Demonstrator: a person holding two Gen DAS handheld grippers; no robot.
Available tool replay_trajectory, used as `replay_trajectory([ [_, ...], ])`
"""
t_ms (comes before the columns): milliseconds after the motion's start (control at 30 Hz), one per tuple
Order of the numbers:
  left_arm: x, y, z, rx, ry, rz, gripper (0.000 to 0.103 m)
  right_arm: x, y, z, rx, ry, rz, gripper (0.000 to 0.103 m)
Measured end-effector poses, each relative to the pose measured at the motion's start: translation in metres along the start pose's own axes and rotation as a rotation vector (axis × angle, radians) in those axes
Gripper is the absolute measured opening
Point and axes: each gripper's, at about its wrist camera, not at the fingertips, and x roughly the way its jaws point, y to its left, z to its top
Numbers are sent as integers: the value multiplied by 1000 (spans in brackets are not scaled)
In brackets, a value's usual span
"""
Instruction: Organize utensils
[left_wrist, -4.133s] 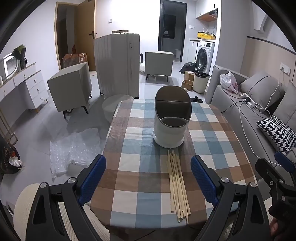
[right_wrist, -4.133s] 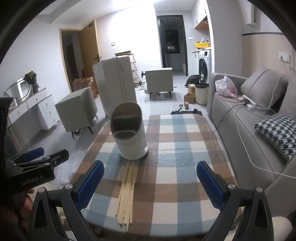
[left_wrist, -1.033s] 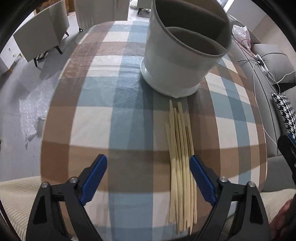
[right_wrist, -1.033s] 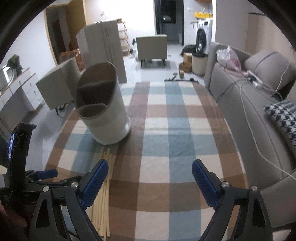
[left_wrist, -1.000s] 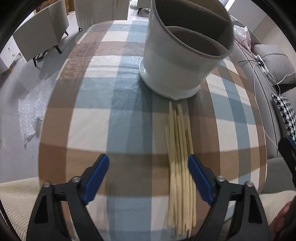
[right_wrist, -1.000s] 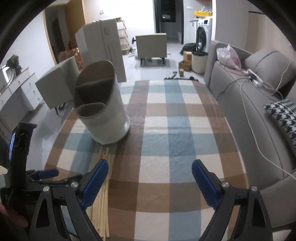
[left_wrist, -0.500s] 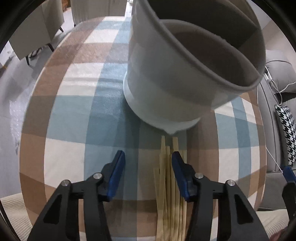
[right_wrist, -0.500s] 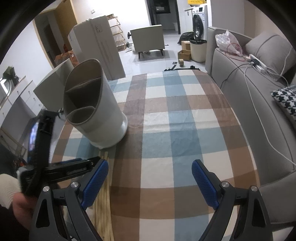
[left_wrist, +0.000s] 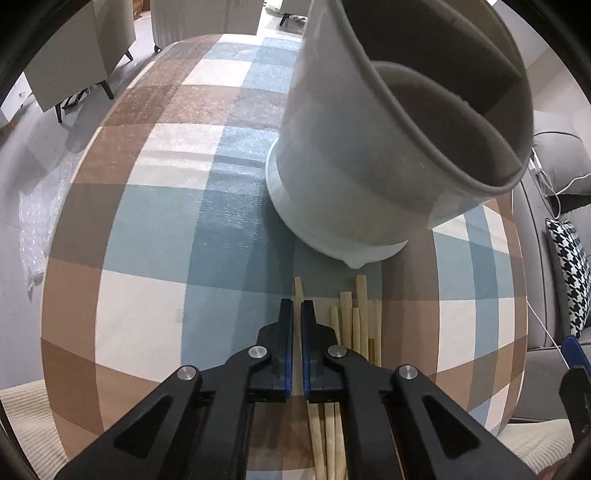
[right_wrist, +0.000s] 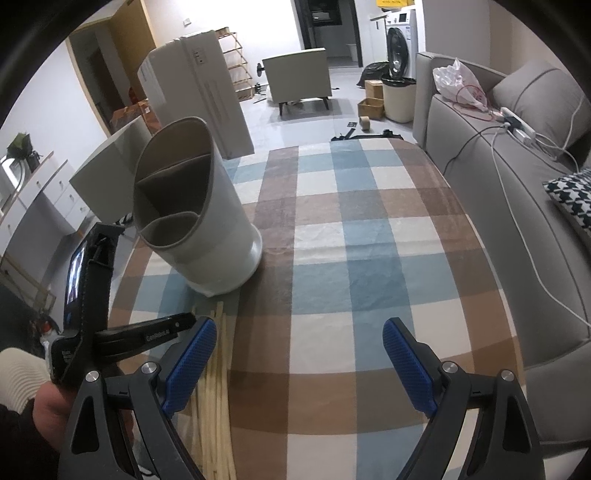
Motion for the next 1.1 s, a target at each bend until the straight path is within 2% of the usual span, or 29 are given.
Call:
replay_trajectory([
  [200, -34, 24, -3, -9, -26, -36, 0, 6, 3, -1, 36, 28, 34, 91],
  [267, -43, 35, -6, -38, -19, -69, 0, 14, 3, -3, 56, 60, 65, 84],
  [400, -56, 60, -1, -103, 24, -93, 0, 38, 9, -9, 76, 169, 134, 61],
  [433, -57, 67, 0, -114, 33, -84, 6, 45, 13, -9, 73, 193, 147, 52],
  [467, -61, 73, 0, -121, 32, -89, 9, 51, 15, -10, 71, 210, 157, 47],
  [500, -67, 78, -1, -127, 20, -98, 20, 58, 18, -9, 67, 224, 163, 39],
  [533, -70, 81, 3, -132, 15, -92, 34, 65, 21, -9, 61, 236, 164, 35],
  [600, -80, 89, 2, -141, -8, -104, 44, 78, 27, -7, 37, 260, 163, 31],
  [700, -86, 108, 3, -153, -29, -82, 49, 97, 41, -3, -31, 304, 153, 30],
  [867, -95, 122, 9, -191, -51, -103, 52, 113, 58, 0, -116, 346, 124, 26],
  [1000, -96, 126, 1, -224, -61, -120, 55, 117, 70, -3, -162, 378, 150, 24],
  [1033, -88, 125, 5, -259, -115, -66, 55, 117, 71, -4, -169, 382, 152, 24],
  [1100, -80, 132, 19, -273, -109, -74, 56, 122, 75, -8, -187, 405, 133, 24],
])
